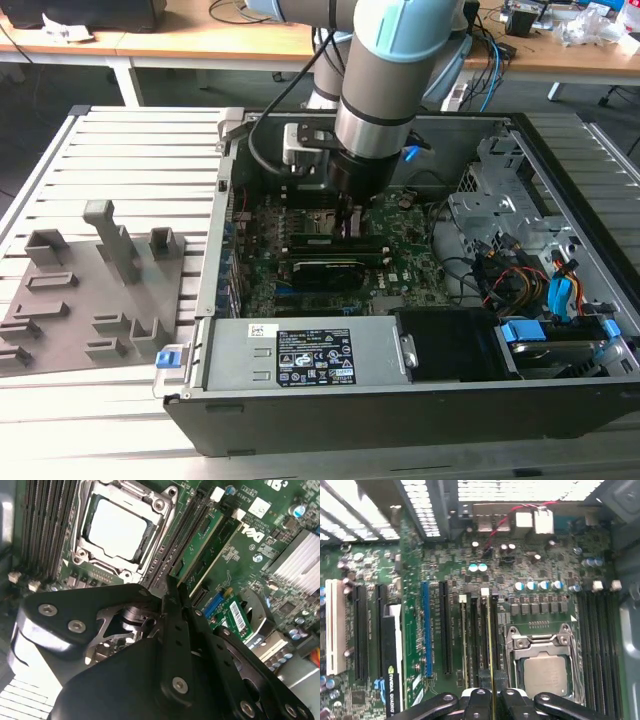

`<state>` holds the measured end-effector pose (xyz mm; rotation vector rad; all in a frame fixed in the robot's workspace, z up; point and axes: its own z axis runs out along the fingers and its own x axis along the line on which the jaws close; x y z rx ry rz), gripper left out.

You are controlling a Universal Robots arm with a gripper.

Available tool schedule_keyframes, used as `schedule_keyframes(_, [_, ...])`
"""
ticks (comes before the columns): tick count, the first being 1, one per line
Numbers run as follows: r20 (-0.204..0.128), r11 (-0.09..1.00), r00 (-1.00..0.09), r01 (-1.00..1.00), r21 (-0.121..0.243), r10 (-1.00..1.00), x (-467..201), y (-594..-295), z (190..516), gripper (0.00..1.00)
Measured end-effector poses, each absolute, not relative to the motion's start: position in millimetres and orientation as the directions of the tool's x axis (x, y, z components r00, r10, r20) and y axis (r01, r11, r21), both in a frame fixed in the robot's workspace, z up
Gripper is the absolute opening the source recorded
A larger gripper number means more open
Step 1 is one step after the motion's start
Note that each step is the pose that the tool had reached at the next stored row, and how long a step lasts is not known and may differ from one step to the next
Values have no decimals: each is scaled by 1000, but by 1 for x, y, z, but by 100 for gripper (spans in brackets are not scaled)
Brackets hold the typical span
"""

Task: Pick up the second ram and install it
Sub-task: 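Insert the second ram into the second slot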

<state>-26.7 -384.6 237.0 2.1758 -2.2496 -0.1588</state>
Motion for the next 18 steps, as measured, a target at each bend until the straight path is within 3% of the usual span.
schedule_keyframes(18, [-65,54,-59,-995,78,-996,-24,-385,228,14])
